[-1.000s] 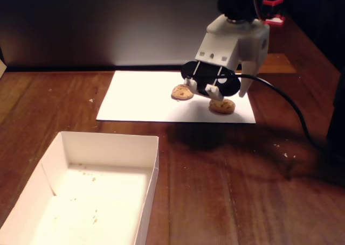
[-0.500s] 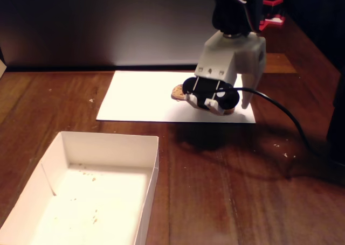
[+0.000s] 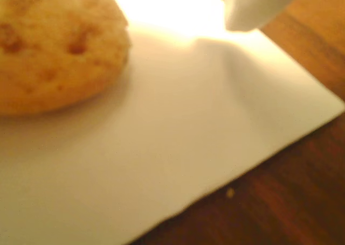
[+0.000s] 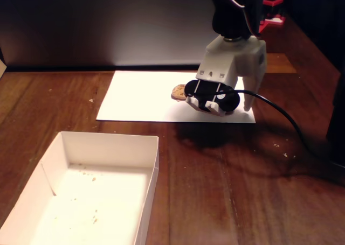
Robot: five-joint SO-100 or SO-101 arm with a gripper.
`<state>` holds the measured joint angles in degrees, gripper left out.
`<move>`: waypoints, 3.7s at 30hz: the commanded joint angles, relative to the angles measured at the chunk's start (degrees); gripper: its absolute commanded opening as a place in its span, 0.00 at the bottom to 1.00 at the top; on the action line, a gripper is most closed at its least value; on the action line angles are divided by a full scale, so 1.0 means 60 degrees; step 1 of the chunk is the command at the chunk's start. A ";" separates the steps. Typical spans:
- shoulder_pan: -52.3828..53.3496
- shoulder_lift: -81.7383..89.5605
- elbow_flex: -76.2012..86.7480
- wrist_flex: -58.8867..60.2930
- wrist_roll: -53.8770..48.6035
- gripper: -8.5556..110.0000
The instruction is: Grasp a mini cookies block and put it in the white box.
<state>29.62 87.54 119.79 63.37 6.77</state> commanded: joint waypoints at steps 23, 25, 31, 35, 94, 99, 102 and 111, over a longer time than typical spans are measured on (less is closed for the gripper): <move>-0.0205 -0.0703 -0.1260 -0.0103 -0.0015 0.39; -0.0176 -0.0732 -0.1260 -0.0146 0.0029 0.37; -0.0132 -0.0806 -0.1260 -0.0190 0.0088 0.31; -0.0103 -0.0806 -0.1260 -0.0249 0.0132 0.31; -0.0791 0.2695 -0.4072 0.0776 -0.1538 0.26; -0.1758 0.2725 -0.5684 0.1494 -0.2036 0.26; -0.2520 0.2681 -0.6577 0.1685 -0.2314 0.26; -0.5112 0.1875 -0.8643 0.1934 -0.3325 0.26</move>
<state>4.22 96.68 76.82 74.97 -11.69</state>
